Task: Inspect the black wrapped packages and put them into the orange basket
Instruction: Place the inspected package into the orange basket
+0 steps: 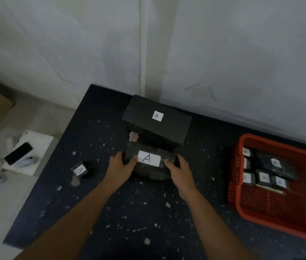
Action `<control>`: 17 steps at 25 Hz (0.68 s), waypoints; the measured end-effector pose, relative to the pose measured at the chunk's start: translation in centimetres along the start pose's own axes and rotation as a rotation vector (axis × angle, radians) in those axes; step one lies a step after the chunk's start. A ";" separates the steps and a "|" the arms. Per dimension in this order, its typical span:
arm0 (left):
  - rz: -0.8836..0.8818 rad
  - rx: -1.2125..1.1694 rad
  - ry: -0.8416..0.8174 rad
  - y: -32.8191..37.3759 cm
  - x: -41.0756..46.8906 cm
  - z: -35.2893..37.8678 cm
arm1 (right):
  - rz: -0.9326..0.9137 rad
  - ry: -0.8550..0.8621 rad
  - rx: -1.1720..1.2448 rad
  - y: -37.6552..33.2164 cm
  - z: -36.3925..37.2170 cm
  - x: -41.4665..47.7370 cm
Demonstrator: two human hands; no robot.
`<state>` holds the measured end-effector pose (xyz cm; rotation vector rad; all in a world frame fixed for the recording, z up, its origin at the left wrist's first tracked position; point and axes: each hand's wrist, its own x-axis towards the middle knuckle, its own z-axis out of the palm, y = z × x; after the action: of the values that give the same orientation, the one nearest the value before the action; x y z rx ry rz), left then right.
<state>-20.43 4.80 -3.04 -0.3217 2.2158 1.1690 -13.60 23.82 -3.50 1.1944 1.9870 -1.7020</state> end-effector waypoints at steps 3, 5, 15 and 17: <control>-0.002 -0.180 -0.027 -0.5 -3.0 -0.5 | -0.063 -0.054 0.118 1.2 -1.4 -3.0; -0.010 -0.250 -0.066 -0.4 -5.2 -0.5 | -0.094 -0.061 0.166 2.2 -2.7 -4.9; 0.098 -0.498 -0.316 2.9 -17.4 6.6 | -0.190 -0.047 0.458 6.9 -13.1 -13.8; 0.105 -0.512 -0.324 3.7 -19.3 9.2 | -0.210 -0.039 0.475 7.8 -15.9 -14.9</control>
<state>-3.28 13.18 7.32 -0.2015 1.6528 1.7099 6.14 32.04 5.35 1.1006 1.7913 -2.3782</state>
